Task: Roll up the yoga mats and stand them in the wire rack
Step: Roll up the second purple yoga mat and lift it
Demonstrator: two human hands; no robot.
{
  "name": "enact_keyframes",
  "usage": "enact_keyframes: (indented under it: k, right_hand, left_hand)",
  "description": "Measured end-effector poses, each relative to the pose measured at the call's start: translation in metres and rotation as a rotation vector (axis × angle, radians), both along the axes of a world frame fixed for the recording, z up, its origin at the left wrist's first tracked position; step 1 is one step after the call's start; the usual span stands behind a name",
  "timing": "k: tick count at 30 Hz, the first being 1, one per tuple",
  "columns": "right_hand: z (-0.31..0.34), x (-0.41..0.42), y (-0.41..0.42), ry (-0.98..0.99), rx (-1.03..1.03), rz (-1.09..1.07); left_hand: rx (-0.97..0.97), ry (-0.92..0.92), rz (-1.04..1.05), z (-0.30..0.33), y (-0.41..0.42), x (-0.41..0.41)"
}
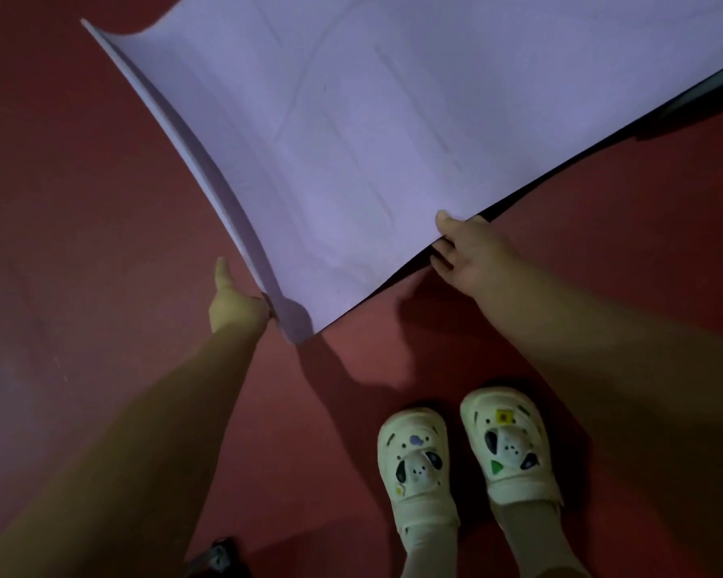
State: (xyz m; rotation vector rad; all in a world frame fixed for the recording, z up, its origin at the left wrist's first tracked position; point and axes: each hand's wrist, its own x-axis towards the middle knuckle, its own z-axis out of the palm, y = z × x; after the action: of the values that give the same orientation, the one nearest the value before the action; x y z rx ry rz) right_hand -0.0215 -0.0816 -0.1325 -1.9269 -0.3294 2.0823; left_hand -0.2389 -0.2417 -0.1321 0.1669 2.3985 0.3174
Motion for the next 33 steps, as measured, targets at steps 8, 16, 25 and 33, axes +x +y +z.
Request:
enact_keyframes:
  k: [8, 16, 25, 33]
  right_hand:
    - [0.062, 0.013, 0.015, 0.065, 0.045, -0.087]
    - [0.134, 0.028, -0.009, 0.434, -0.019, -0.245]
    - [0.267, 0.1, 0.018, -0.47, 1.059, 0.307]
    - [0.445, 0.117, -0.025, -0.111, 1.298, 0.691]
  left_hand:
    - [0.008, -0.31, -0.012, 0.029, 0.022, 0.036]
    - [0.061, -0.572, 0.358, 0.021, -0.017, 0.094]
    - [0.392, -0.358, -0.003, 0.239, 0.047, 0.11]
    - [0.264, -0.751, -0.18, 0.433, 0.173, 0.121]
